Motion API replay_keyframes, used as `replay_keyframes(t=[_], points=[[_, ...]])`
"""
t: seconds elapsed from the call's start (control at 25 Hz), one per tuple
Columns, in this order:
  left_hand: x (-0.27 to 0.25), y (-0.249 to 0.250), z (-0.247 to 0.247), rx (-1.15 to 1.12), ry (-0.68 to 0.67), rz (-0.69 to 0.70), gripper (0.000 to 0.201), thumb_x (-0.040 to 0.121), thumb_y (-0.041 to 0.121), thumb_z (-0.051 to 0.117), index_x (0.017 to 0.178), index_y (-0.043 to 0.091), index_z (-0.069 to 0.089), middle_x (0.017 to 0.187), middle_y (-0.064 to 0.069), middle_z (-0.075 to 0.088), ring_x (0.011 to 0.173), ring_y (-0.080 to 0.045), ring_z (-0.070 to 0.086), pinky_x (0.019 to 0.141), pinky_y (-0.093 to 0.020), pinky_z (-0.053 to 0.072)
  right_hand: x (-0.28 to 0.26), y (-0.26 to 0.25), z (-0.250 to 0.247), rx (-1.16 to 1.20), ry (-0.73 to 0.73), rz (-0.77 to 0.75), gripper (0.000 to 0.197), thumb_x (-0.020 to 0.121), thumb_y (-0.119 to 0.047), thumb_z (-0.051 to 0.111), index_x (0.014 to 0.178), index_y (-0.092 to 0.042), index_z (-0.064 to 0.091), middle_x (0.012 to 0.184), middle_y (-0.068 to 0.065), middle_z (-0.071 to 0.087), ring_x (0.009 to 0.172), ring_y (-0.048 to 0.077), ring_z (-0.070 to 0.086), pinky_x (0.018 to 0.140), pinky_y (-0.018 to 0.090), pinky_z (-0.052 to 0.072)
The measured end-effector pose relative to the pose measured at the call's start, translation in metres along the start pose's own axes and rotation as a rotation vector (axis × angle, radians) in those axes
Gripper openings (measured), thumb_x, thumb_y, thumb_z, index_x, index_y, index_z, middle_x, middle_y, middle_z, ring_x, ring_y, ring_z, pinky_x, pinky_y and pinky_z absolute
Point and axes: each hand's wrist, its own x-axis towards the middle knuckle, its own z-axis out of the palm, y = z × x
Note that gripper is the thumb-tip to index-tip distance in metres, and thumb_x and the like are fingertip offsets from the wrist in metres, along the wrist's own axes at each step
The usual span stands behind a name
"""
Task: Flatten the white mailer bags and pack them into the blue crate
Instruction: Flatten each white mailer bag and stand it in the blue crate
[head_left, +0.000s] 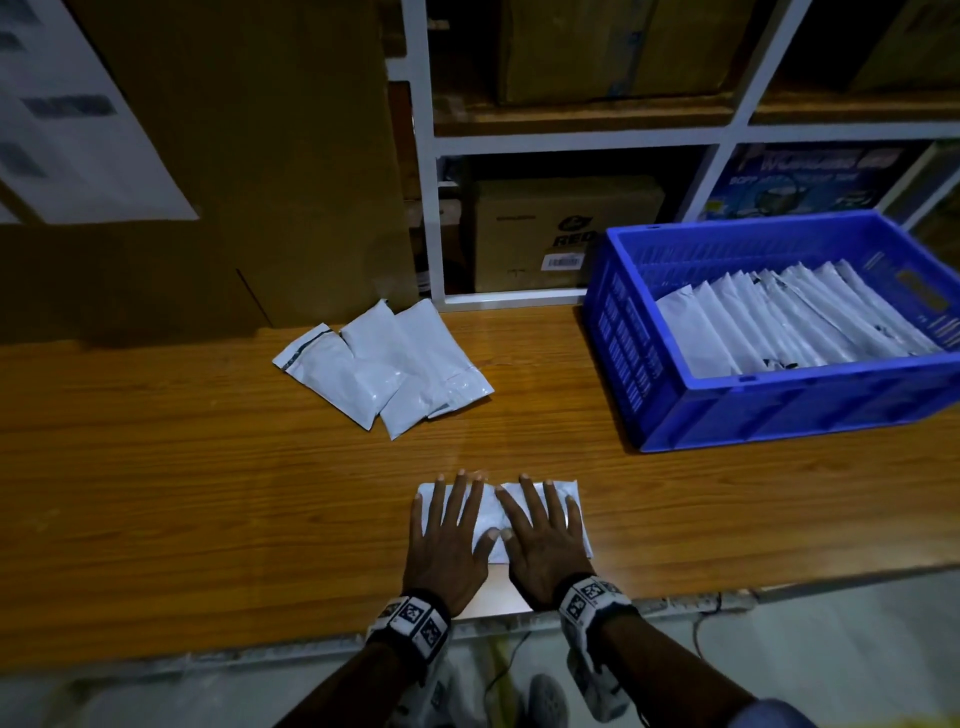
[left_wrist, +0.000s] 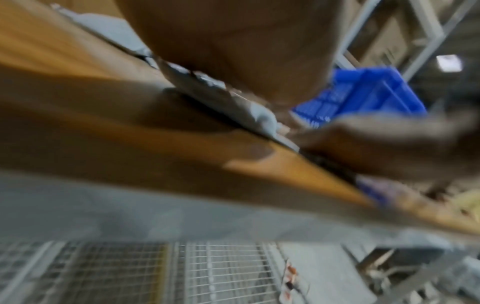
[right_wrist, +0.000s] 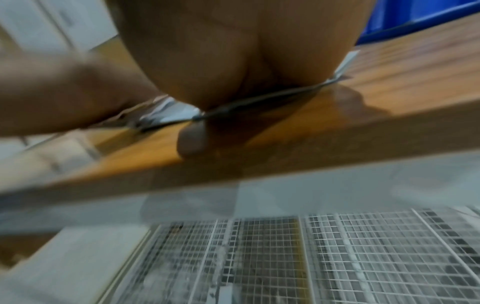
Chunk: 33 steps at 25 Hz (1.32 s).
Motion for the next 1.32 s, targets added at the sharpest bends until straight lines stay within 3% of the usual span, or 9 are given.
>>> replay_keyframes(t=[0.2, 0.36, 0.44, 0.6, 0.72, 0.88, 1.08, 1.2, 1.32], points=[[-0.006, -0.002, 0.014, -0.007, 0.004, 0.030, 0.063, 0.101, 0.054, 0.024, 0.159, 0.036, 0.005, 0.168, 0.001, 0.004, 0.155, -0.026, 0.003, 0.120, -0.054, 0.002, 0.006, 0.010, -0.009, 0.151, -0.117, -0.020, 0.064, 0.098, -0.057, 0.026, 0.150, -0.051, -0.010, 0.158, -0.015, -0.028, 0.145, 0.014, -0.030, 0.115, 0.040, -0.020], [-0.002, -0.001, 0.016, -0.041, -0.029, -0.019, 0.063, 0.097, 0.057, 0.021, 0.157, 0.042, 0.010, 0.167, 0.006, 0.010, 0.153, -0.019, -0.001, 0.120, -0.051, -0.002, -0.006, 0.016, -0.019, 0.218, 0.053, 0.006, 0.059, 0.102, -0.049, 0.026, 0.154, -0.046, -0.002, 0.163, -0.011, -0.015, 0.149, 0.014, -0.018, 0.118, 0.036, -0.012], [0.000, 0.001, 0.013, -0.044, -0.043, -0.042, 0.064, 0.095, 0.060, 0.013, 0.157, 0.043, 0.010, 0.167, 0.009, 0.004, 0.153, -0.017, -0.006, 0.121, -0.050, -0.006, -0.009, 0.010, -0.015, 0.068, 0.116, -0.012, 0.057, 0.103, -0.048, 0.019, 0.154, -0.044, -0.006, 0.161, -0.008, -0.022, 0.148, 0.019, -0.024, 0.119, 0.043, -0.015], [0.000, 0.001, 0.007, -0.012, -0.078, -0.037, 0.068, 0.091, 0.062, 0.001, 0.156, 0.043, -0.006, 0.165, 0.011, -0.014, 0.152, -0.018, -0.017, 0.121, -0.049, -0.011, -0.005, -0.002, 0.002, 0.011, 0.046, -0.034, 0.056, 0.101, -0.049, 0.009, 0.152, -0.044, -0.014, 0.160, -0.005, -0.026, 0.148, 0.020, -0.024, 0.118, 0.047, -0.017], [-0.001, -0.004, 0.007, -0.023, -0.086, -0.005, 0.068, 0.092, 0.061, 0.005, 0.155, 0.042, -0.011, 0.163, 0.010, -0.022, 0.151, -0.019, -0.023, 0.121, -0.050, -0.013, -0.004, 0.000, 0.002, -0.011, 0.032, -0.039, 0.056, 0.102, -0.047, 0.008, 0.151, -0.044, -0.017, 0.160, -0.003, -0.027, 0.147, 0.020, -0.026, 0.117, 0.048, -0.017], [-0.006, -0.013, 0.009, 0.031, 0.034, 0.066, 0.063, 0.102, 0.055, 0.024, 0.159, 0.036, 0.005, 0.168, 0.002, -0.004, 0.154, -0.024, -0.008, 0.120, -0.053, -0.003, 0.000, 0.001, -0.002, -0.006, 0.019, -0.053, 0.056, 0.103, -0.045, 0.011, 0.151, -0.044, -0.017, 0.159, -0.004, -0.029, 0.146, 0.019, -0.028, 0.116, 0.047, -0.019], [-0.011, -0.009, 0.016, -0.014, 0.054, 0.009, 0.063, 0.103, 0.051, 0.022, 0.159, 0.035, -0.002, 0.168, 0.001, 0.003, 0.155, -0.025, 0.002, 0.120, -0.050, 0.004, 0.003, 0.005, -0.007, 0.035, -0.064, -0.073, 0.062, 0.100, -0.056, 0.019, 0.151, -0.047, -0.013, 0.159, -0.008, -0.029, 0.148, 0.019, -0.025, 0.116, 0.046, -0.020], [-0.010, -0.005, 0.014, -0.029, 0.029, -0.006, 0.064, 0.101, 0.048, 0.025, 0.159, 0.035, 0.000, 0.168, 0.000, 0.004, 0.155, -0.025, 0.003, 0.120, -0.050, 0.006, 0.012, 0.009, -0.029, 0.075, -0.152, -0.050, 0.078, 0.089, -0.055, 0.043, 0.152, -0.049, -0.002, 0.164, -0.008, -0.014, 0.150, 0.023, -0.012, 0.118, 0.050, -0.006], [-0.011, -0.004, 0.012, -0.059, -0.006, -0.009, 0.064, 0.101, 0.050, 0.023, 0.159, 0.036, -0.002, 0.168, 0.001, 0.001, 0.154, -0.026, 0.003, 0.120, -0.051, 0.006, 0.023, 0.010, -0.049, -0.033, -0.129, -0.042, 0.091, 0.078, -0.048, 0.061, 0.152, -0.043, 0.007, 0.159, 0.000, 0.020, 0.147, 0.031, 0.013, 0.113, 0.057, 0.011]])
